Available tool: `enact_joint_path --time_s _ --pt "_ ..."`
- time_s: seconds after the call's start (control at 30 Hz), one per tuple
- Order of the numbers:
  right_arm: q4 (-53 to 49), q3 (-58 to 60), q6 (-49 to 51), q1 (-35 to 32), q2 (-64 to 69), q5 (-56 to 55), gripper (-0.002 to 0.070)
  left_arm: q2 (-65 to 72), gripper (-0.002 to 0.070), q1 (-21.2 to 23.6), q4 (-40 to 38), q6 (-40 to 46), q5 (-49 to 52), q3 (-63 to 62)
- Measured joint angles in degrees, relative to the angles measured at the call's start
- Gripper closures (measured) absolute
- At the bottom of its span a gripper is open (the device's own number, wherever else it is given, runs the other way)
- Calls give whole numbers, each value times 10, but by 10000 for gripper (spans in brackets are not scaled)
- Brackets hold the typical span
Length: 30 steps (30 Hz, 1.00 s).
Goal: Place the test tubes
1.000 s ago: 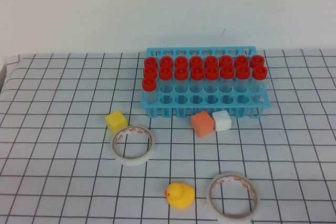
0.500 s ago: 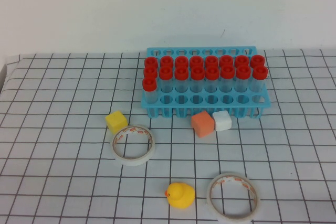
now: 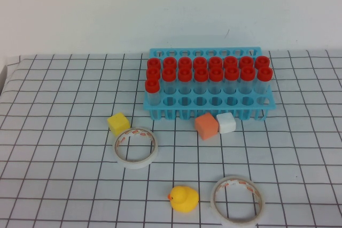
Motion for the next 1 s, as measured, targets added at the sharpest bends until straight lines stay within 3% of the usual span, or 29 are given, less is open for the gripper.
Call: enact_joint_path --time_s 1.0 --pt "-10 -2 4 4 0 5 678 0 677 0 0 -1 0 0"
